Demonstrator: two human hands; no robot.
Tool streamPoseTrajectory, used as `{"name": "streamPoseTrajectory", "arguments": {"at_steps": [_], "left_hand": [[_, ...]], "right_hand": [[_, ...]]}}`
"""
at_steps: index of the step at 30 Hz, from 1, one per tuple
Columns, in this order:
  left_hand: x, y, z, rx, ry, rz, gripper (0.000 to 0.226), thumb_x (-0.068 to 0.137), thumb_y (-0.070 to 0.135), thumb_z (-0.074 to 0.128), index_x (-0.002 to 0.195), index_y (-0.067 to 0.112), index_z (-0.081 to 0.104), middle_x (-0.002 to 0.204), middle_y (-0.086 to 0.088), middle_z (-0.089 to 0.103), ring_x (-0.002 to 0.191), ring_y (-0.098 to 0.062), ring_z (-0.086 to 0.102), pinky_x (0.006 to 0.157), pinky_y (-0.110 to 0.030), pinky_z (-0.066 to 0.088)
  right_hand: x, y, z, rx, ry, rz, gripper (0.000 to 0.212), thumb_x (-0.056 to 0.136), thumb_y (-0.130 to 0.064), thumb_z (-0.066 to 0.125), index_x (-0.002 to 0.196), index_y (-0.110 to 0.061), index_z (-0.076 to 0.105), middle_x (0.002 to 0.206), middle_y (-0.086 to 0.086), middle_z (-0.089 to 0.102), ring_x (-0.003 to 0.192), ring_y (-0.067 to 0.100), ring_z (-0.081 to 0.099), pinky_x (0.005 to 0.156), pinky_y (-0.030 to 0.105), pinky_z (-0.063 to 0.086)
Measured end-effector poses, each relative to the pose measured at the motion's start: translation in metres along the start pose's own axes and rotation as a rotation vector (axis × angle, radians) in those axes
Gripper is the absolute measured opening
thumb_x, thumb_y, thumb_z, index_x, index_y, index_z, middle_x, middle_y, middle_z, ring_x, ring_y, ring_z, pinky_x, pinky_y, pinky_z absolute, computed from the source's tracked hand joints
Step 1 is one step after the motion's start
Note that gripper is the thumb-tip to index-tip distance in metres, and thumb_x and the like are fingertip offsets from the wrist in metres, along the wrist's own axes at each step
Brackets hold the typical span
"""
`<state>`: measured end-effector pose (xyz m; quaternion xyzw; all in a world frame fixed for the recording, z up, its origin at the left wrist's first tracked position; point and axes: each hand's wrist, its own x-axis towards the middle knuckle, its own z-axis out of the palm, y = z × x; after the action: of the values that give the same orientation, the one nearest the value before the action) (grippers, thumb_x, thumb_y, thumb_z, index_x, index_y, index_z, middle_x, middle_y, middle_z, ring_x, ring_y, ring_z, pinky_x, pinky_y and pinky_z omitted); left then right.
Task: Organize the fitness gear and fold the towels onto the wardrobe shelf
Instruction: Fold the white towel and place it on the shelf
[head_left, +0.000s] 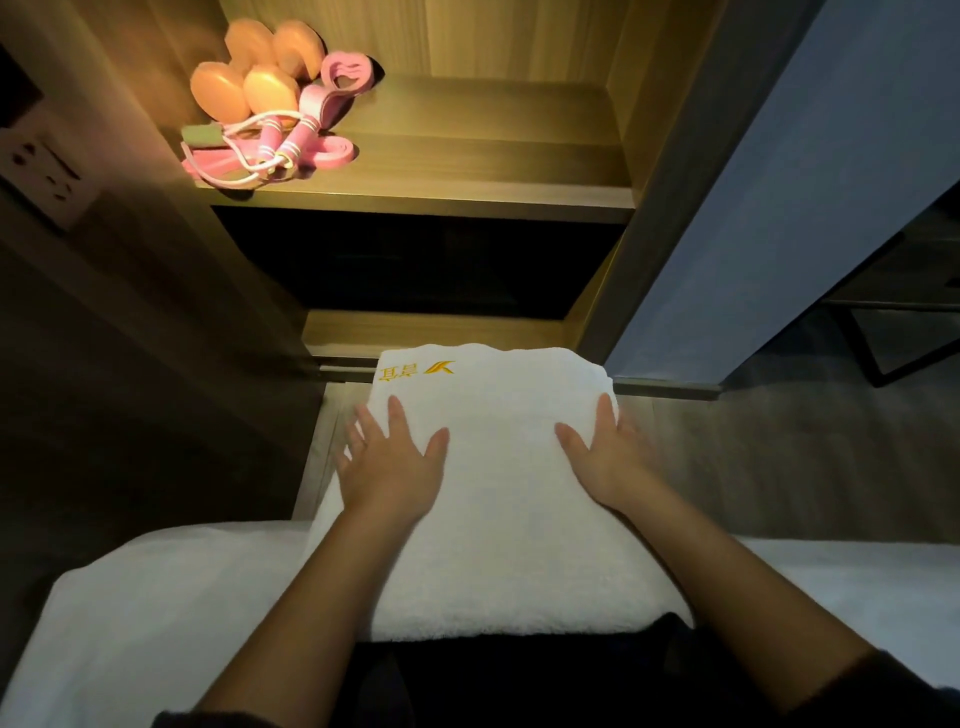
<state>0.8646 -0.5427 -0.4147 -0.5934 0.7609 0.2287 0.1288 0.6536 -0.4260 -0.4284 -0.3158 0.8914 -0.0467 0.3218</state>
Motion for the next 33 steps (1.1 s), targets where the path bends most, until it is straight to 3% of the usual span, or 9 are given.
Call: {"name": "streamPoseTrajectory", "arguments": {"at_steps": [3, 7, 10, 13, 17, 22, 25, 28, 33], "left_hand": [[0.011, -0.001, -0.022, -0.011, -0.020, -0.056, 0.080, 0.097, 0.064, 0.023, 0.157, 0.015, 0.000, 0.164, -0.014, -0.007, 0.150, -0.033, -0.007, 0.119, -0.051, 0.001], [0.035, 0.037, -0.030, -0.033, 0.279, 0.325, 0.065, 0.101, 0.045, 0.034, 0.156, 0.020, 0.013, 0.165, -0.003, 0.002, 0.151, -0.022, -0.003, 0.121, -0.048, 0.004], [0.044, 0.059, -0.009, 0.074, 0.181, 0.456, 0.054, 0.103, 0.040, 0.030, 0.154, 0.027, 0.019, 0.165, 0.001, 0.006, 0.152, -0.020, -0.004, 0.121, -0.052, 0.002], [0.055, 0.050, 0.009, 0.192, 0.105, 0.306, 0.059, 0.100, 0.055, 0.023, 0.154, 0.033, 0.016, 0.165, 0.001, 0.003, 0.151, -0.026, -0.005, 0.119, -0.056, 0.000], [0.079, 0.042, 0.001, 0.041, 0.052, 0.009, 0.069, 0.093, 0.069, 0.021, 0.154, 0.039, 0.011, 0.164, -0.006, 0.003, 0.149, -0.037, 0.005, 0.114, -0.059, 0.014], [0.114, 0.014, -0.018, -0.519, -0.111, -0.338, 0.094, 0.077, 0.075, 0.055, 0.147, 0.016, 0.034, 0.140, -0.013, 0.050, 0.125, -0.037, 0.051, 0.103, -0.045, 0.042], [0.123, -0.003, -0.026, -0.828, -0.307, -0.395, 0.072, 0.074, 0.070, 0.067, 0.116, 0.012, 0.064, 0.107, -0.011, 0.071, 0.096, -0.032, 0.068, 0.095, -0.042, 0.051], [0.131, -0.014, -0.029, -0.935, -0.172, -0.417, 0.045, 0.082, 0.046, 0.075, 0.105, 0.009, 0.063, 0.075, -0.004, 0.065, 0.065, -0.020, 0.065, 0.059, -0.028, 0.051], [0.141, -0.020, -0.032, -1.008, -0.085, -0.419, 0.032, 0.091, 0.025, 0.066, 0.115, 0.006, 0.057, 0.095, -0.011, 0.068, 0.076, -0.021, 0.070, 0.070, -0.033, 0.054]], "right_hand": [[0.007, -0.001, -0.016, 0.018, -0.009, 0.025, 0.084, 0.094, -0.069, 0.029, 0.157, -0.020, 0.004, 0.164, 0.009, 0.010, 0.147, 0.036, 0.019, 0.116, 0.055, 0.027], [0.026, -0.041, -0.026, -0.128, 0.247, -0.320, 0.068, 0.101, -0.057, 0.026, 0.157, -0.022, 0.010, 0.165, 0.001, 0.002, 0.152, 0.026, -0.001, 0.119, 0.052, 0.004], [0.034, -0.060, -0.008, -0.233, 0.163, -0.417, 0.058, 0.104, -0.049, 0.021, 0.157, -0.026, 0.014, 0.165, -0.002, 0.004, 0.152, 0.024, -0.001, 0.120, 0.055, 0.000], [0.046, -0.051, 0.006, -0.287, 0.097, -0.273, 0.063, 0.098, -0.062, 0.014, 0.155, -0.037, 0.005, 0.165, -0.005, -0.004, 0.151, 0.031, -0.004, 0.118, 0.060, 0.000], [0.066, -0.036, -0.009, -0.003, -0.003, 0.023, 0.076, 0.092, -0.074, 0.019, 0.156, -0.034, 0.003, 0.165, 0.006, 0.005, 0.148, 0.040, 0.013, 0.117, 0.059, 0.021], [0.084, -0.016, -0.031, 0.589, -0.121, 0.264, 0.081, 0.090, -0.068, 0.046, 0.150, -0.014, 0.034, 0.152, 0.012, 0.041, 0.134, 0.035, 0.044, 0.113, 0.049, 0.034], [0.089, -0.001, -0.031, 0.956, -0.171, 0.310, 0.050, 0.089, -0.054, 0.064, 0.120, -0.015, 0.063, 0.127, 0.011, 0.064, 0.113, 0.030, 0.062, 0.105, 0.047, 0.044], [0.095, 0.005, -0.032, 1.053, -0.159, 0.339, 0.035, 0.091, -0.039, 0.067, 0.113, -0.013, 0.063, 0.123, 0.012, 0.065, 0.108, 0.032, 0.062, 0.104, 0.047, 0.045], [0.106, 0.004, -0.029, 0.995, -0.044, 0.366, 0.048, 0.091, -0.036, 0.067, 0.132, -0.014, 0.052, 0.126, 0.010, 0.062, 0.108, 0.032, 0.061, 0.101, 0.051, 0.047]]}}
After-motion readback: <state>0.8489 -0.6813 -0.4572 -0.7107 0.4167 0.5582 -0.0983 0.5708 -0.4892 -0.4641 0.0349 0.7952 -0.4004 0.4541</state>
